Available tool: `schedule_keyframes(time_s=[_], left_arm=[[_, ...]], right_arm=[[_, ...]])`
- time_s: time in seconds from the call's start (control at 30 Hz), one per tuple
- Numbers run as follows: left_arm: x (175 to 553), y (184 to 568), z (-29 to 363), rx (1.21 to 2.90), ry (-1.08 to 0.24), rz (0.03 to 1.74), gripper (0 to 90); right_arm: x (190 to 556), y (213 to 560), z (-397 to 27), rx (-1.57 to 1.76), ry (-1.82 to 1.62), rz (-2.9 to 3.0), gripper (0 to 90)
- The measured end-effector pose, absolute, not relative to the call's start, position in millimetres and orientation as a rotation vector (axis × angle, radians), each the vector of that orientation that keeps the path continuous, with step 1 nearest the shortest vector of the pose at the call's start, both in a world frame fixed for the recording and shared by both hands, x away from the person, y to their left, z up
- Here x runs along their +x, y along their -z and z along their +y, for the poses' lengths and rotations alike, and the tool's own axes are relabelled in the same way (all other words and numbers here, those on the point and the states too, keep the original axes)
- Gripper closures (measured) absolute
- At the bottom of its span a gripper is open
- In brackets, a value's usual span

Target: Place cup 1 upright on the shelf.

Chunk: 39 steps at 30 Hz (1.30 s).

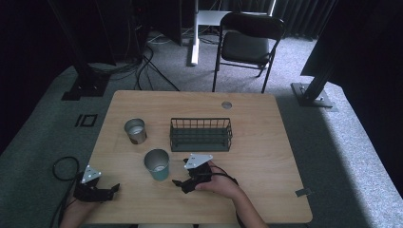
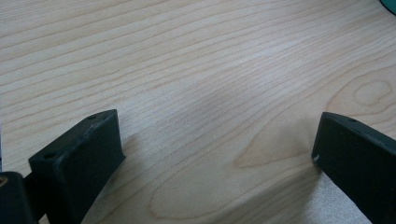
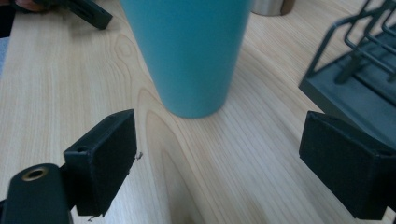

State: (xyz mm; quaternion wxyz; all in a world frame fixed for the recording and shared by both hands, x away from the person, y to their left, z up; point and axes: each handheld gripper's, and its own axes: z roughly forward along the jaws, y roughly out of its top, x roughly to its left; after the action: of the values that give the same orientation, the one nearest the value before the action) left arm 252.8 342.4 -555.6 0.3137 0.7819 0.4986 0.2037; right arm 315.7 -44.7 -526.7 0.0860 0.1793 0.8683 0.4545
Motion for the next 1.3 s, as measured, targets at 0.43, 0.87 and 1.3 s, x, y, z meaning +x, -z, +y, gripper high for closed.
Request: schedule_keyframes(time_s=[0.43, 0.87, 1.3], left_arm=[[253, 556, 342, 2.062, -0.538, 1.315, 2.3], [253, 556, 342, 2.062, -0.538, 1.315, 2.3], [253, 556, 342, 2.062, -0.538, 1.315, 2.3]], right_arm=[[315, 519, -23, 0.492, -1.424, 2.557, 10.9], [316, 520, -9, 0.464, -1.498, 2.506, 10.9], [319, 522, 8, 0.504, -1.607, 2.400, 10.9]])
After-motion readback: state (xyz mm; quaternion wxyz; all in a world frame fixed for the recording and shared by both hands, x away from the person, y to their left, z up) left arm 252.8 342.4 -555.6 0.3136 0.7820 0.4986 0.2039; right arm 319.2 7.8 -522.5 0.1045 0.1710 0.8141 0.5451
